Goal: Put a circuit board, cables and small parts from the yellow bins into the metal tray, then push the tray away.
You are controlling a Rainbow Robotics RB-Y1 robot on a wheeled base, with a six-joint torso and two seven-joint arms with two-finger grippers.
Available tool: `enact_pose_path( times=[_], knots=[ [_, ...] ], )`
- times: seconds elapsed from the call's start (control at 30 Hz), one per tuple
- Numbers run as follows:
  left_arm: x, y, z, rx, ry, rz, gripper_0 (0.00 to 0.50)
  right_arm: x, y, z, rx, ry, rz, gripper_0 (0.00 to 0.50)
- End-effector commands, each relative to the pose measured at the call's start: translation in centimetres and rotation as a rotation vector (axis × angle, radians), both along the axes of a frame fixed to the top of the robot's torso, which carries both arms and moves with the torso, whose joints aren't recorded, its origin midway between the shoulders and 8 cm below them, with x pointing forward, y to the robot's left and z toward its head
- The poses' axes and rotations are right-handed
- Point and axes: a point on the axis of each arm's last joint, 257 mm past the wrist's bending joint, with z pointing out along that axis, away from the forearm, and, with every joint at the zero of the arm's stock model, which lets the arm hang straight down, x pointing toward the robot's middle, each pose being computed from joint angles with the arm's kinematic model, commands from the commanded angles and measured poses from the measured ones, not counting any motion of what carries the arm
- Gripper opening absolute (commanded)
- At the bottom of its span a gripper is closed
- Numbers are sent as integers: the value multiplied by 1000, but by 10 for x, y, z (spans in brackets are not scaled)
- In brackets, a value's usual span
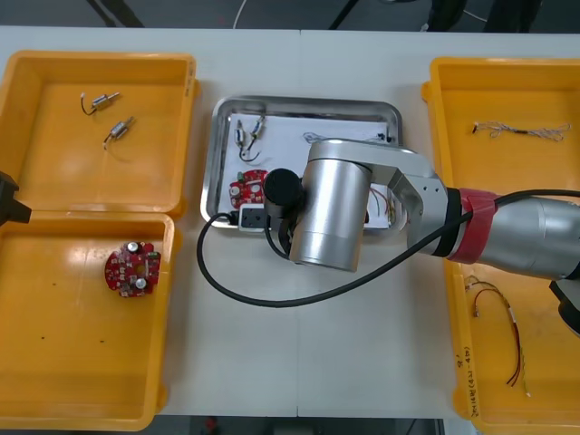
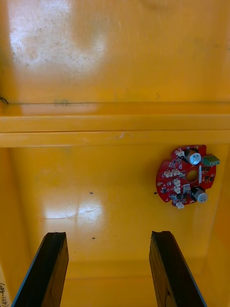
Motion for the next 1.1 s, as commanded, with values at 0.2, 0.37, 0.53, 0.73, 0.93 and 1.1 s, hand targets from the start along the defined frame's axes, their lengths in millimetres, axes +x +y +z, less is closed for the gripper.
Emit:
enact_pose_path(
  times=[0.2,0.37,0.53,0.73,0.93,1.1],
  knots=[
    [-4,0,2,0,-10,-15,500,44,-5,38,-7,-137,10,0],
    [-4,0,2,0,-10,-15,500,60,-7,51,-7,-189,5,0],
    [-4,0,2,0,-10,-15,500,73,-5,61,14,-224,6,0],
    [-4,0,2,0,-10,-15,500,92,-3,66,43,-264,14,0],
    [-4,0,2,0,-10,-15,500,106,0,74,64,-306,36,0],
    [-4,0,2,0,-10,-15,500,118,3,82,81,-340,56,0]
  ],
)
